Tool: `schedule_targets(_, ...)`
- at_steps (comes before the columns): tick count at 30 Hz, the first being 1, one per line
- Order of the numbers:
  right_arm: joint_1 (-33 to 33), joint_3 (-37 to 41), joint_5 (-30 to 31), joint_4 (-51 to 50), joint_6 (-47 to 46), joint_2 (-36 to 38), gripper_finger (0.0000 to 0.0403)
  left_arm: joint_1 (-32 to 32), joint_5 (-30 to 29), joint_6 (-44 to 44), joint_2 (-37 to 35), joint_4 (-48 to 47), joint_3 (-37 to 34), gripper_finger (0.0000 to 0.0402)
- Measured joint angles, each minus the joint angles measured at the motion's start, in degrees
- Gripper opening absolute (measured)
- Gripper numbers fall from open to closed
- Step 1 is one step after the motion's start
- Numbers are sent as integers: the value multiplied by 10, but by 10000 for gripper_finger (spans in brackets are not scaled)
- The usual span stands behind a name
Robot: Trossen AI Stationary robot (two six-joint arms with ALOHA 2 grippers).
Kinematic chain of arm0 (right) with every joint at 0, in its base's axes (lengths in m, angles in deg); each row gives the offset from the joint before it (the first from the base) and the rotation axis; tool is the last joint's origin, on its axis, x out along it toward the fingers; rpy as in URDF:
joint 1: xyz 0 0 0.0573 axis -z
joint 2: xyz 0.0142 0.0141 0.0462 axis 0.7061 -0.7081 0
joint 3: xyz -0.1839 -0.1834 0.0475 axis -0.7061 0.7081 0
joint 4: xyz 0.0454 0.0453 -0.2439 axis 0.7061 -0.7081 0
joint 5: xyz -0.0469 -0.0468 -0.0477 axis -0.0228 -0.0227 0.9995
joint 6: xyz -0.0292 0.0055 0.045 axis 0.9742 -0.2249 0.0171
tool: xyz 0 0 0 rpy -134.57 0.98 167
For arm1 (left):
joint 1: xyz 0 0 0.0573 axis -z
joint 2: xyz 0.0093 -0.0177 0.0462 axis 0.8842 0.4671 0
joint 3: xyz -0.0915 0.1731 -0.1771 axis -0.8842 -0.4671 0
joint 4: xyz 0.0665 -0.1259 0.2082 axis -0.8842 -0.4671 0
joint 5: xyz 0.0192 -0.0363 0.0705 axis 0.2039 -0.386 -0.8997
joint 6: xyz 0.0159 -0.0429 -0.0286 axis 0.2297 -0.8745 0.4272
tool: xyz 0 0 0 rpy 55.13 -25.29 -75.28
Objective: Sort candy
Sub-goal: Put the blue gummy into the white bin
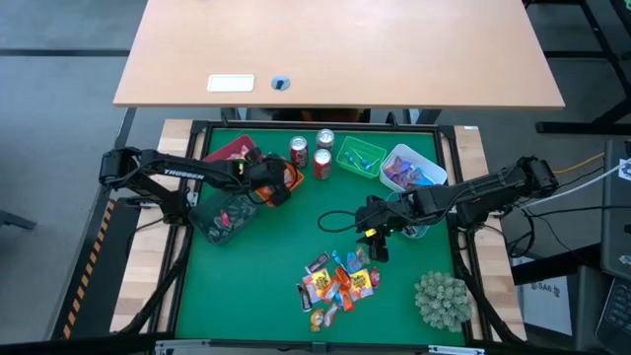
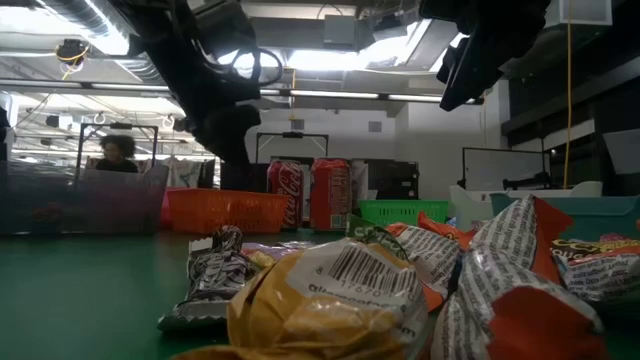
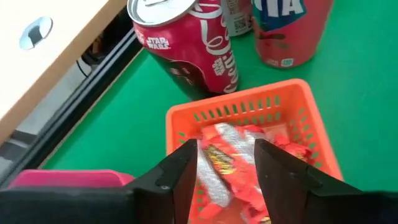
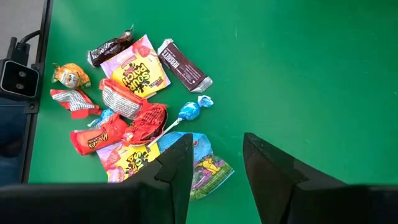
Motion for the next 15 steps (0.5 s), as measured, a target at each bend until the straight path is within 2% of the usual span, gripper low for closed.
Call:
schedule_targets(5,0,0,0,0,0,0,138,12,1,-22,0,20,0,151)
schedule_targets(10,0,0,0,-1,0,0,138,34,1,-3,0,89,0,151)
schedule_targets(15,0,0,-14,-1,-3,0,138,63,69,52,-5,198,0,151)
